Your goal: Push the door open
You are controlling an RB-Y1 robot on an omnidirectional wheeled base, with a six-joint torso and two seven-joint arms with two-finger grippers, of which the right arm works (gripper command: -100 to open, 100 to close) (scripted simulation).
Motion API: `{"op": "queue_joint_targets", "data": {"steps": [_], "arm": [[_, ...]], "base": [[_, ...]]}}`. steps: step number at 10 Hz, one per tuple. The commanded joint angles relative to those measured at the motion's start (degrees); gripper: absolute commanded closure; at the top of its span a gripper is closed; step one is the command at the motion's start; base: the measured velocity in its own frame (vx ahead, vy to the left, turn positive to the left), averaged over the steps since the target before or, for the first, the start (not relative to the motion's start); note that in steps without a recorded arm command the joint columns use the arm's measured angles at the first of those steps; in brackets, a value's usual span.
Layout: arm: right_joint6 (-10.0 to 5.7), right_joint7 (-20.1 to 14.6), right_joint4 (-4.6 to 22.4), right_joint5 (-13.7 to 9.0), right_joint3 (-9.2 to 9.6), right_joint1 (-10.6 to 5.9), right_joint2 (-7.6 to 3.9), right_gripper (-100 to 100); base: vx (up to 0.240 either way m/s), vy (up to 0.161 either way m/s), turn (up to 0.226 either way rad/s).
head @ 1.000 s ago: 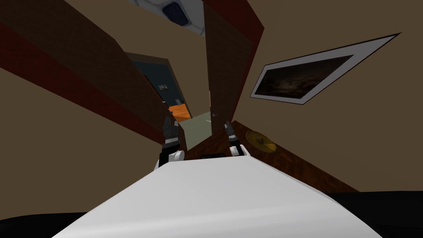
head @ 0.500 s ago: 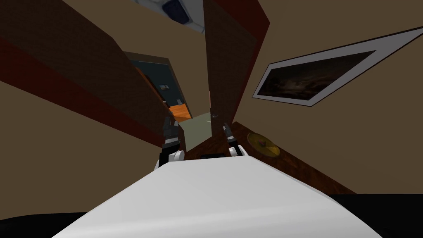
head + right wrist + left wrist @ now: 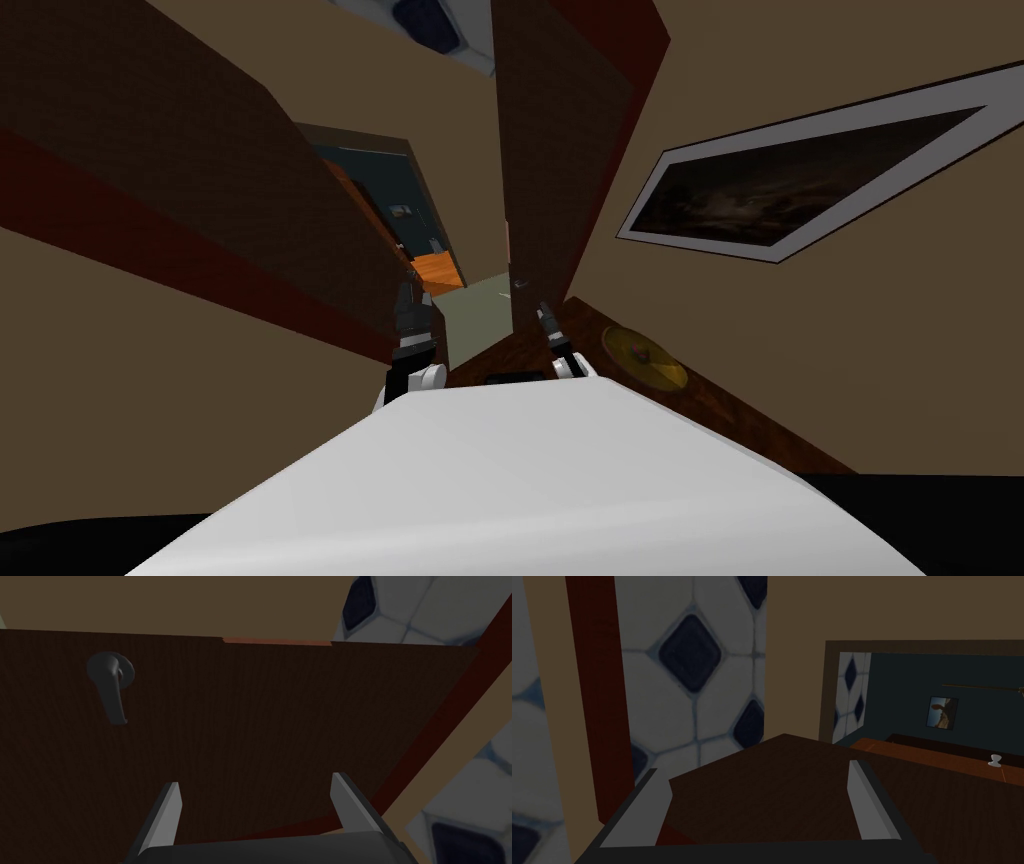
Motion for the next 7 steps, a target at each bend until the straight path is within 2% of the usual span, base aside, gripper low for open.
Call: {"op": "queue_joint_targets", "data": {"steps": [1,7], "arm": [[-0.44,-0.47,2.22,0.2,0.38,-0.71,-0.05,-100],[-2.17,-2.2,10.01,0.83,1.6,-3.11,-0.42,-100]], "base": [[0.087,-0.057,0.04],[0.095,-0.048,0.044]]}}
